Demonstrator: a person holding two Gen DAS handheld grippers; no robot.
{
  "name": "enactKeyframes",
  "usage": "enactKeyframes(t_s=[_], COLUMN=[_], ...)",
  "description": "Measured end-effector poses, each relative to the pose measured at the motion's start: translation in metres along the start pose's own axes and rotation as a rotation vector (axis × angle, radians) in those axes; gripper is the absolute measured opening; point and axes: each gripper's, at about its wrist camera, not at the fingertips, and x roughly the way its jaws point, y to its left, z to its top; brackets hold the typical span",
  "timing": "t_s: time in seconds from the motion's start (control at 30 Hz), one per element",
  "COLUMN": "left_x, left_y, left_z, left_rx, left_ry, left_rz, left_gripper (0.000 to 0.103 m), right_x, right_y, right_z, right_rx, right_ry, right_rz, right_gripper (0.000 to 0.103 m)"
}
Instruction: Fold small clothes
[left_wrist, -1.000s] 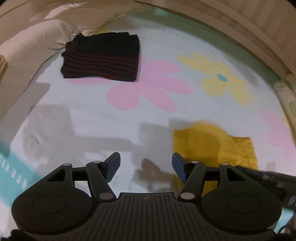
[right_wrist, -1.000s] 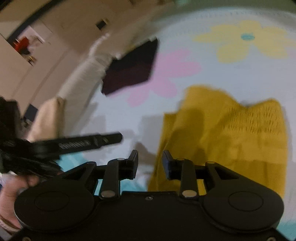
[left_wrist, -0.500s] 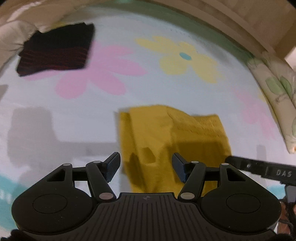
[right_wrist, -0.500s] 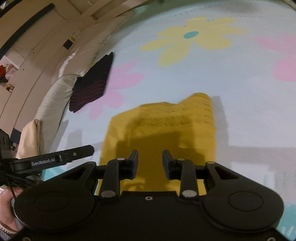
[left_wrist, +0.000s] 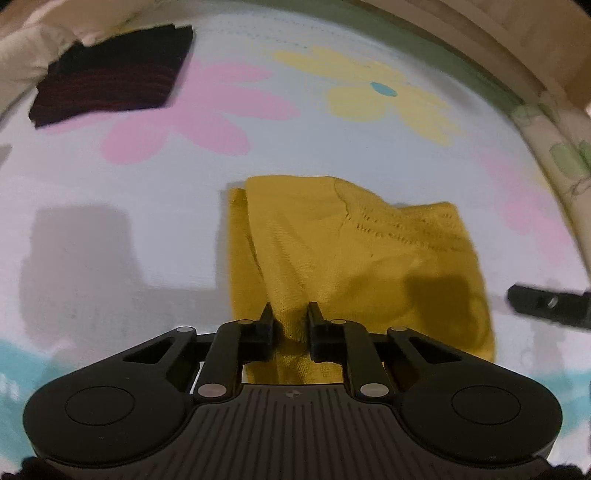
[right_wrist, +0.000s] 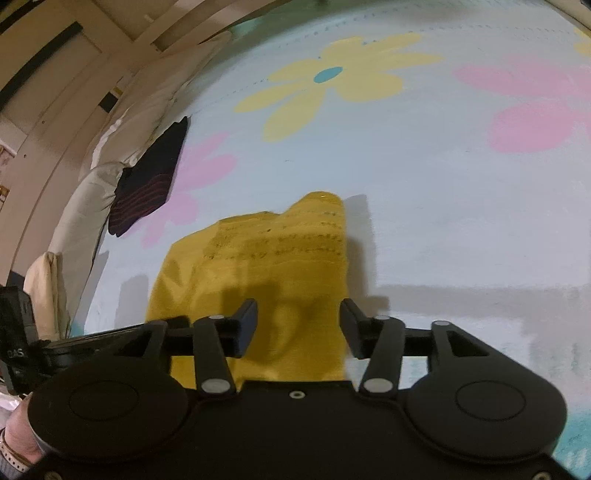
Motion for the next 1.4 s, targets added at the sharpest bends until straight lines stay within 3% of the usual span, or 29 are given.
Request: enactKeyframes(t_s=[0.13,0.23,0.27,0.37,0.4,0.5,0.6,0.67,0.73,0.93,1.07,1.13,1.23,1.3,1.4], left_x=[-0.004,-0.012,-0.016,-0.026,-0.028,-0.027,-0.017,-0.018,-0.017,-0.006,-0.001,-0.001,-0.004,-0.008,-0.017], left_y=[0.006,0.013,0.015,0.015,0.015,0.014,0.018,0.016,0.013,-0.001,-0.014,-0.016,-0.02,-0.021,-0.021], left_z=[-0.001,-0.003,-0.006,-0.018,-0.02,-0.033,-0.046,-0.051,-0.052,-0.047,-0.045,-0.045,-0.046,-0.045,-0.046], left_rx=[-0.002,-0.074,-0.093,-0.081,-0.064,-0.017,-0.002,0.028,0.04,0.005,0.052,0.035,0.049,0.06,0.046], left_ry=[-0.008,-0.007,-0.019,-0.026,-0.018,0.021,0.109,0.075,0.063,0.021,-0.004,-0.008,-0.01,-0.014,-0.029], left_rz=[-0.054,-0.068,-0.078,-0.118,-0.123,-0.115,-0.111,-0.117,-0.125,-0.175,-0.151,-0.133,-0.103,-0.108,-0.132], left_gripper=[0.022,0.029,0.034,0.069,0.072,0.073,0.075,0.078,0.078,0.083,0.083,0.082,0.057,0.03,0.02], right_x=[0.003,0.007,0.009,0.017,0.02,0.034,0.048,0.059,0.063,0.07,0.072,0.072,0.07,0.067,0.059], right_y=[-0.008,-0.011,-0.011,-0.013,-0.014,-0.015,-0.019,-0.021,-0.022,-0.019,-0.021,-0.02,-0.015,-0.011,0.001], right_z=[0.004,0.007,0.008,0.011,0.012,0.013,0.011,0.008,0.007,0.008,0.008,0.008,0.006,0.005,0.004], right_rx=[0.006,0.012,0.017,0.042,0.05,0.083,0.104,0.119,0.121,0.109,0.118,0.106,0.063,0.043,-0.002], right_ry=[-0.005,-0.009,-0.013,-0.022,-0.021,-0.001,0.035,0.062,0.051,0.047,0.028,0.024,0.013,0.003,-0.015], right_rz=[0.0,0.014,0.024,0.057,0.067,0.091,0.099,0.109,0.136,0.206,0.237,0.216,0.158,0.138,0.107], right_gripper=[0.064,0.068,0.068,0.07,0.072,0.074,0.074,0.076,0.084,0.086,0.08,0.058,0.049,0.046,0.039])
